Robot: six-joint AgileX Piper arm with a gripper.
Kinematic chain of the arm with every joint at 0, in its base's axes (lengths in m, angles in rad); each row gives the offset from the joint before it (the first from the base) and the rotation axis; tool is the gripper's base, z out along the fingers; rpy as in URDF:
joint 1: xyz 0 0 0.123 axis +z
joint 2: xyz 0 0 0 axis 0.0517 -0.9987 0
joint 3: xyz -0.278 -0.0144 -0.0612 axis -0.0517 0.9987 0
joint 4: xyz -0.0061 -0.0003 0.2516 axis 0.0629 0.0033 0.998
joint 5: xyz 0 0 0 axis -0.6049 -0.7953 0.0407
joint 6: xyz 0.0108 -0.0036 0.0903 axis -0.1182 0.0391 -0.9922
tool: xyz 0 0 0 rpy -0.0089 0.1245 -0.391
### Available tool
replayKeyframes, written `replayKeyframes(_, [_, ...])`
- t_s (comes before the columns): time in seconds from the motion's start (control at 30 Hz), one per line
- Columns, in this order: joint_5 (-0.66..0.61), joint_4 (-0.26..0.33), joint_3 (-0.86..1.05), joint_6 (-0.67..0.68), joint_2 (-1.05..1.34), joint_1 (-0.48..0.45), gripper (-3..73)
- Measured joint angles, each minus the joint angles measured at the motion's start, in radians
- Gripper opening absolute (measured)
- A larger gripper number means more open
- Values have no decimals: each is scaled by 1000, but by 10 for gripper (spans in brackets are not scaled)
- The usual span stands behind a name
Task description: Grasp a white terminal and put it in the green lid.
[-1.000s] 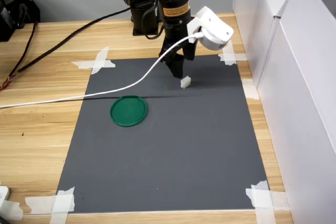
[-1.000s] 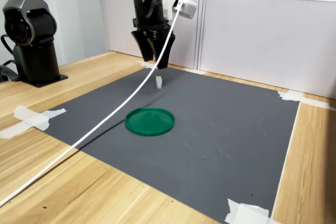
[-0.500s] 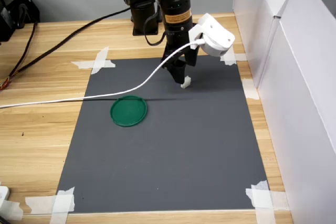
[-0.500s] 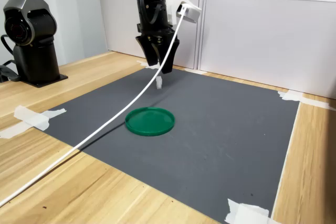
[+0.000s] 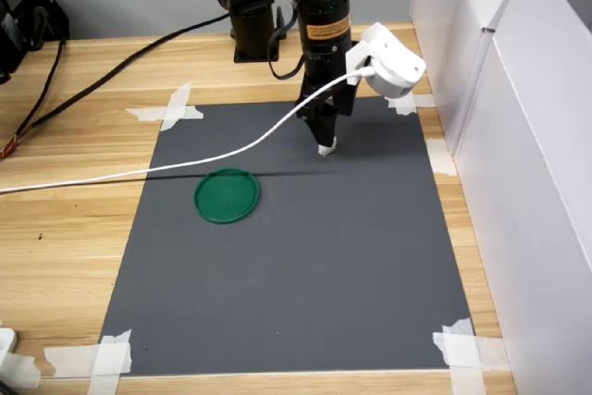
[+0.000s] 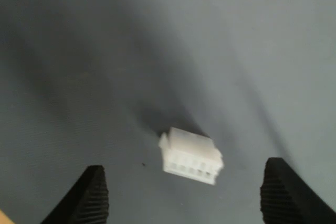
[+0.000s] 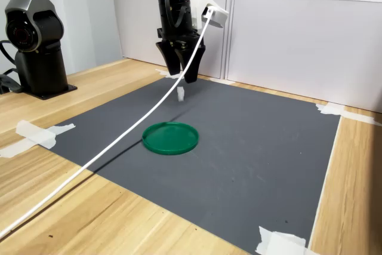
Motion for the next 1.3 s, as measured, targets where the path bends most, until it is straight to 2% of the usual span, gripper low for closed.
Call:
replayKeyframes(0.57, [13, -16, 0, -43, -125, 0, 702])
replayKeyframes(0.87, [29, -64, 0, -72, -145, 0, 691])
replayKeyframes(1.07, [39, -66, -1, -76, -145, 0, 593])
replayKeyframes(1.3, [39, -66, -6, -85, -145, 0, 367])
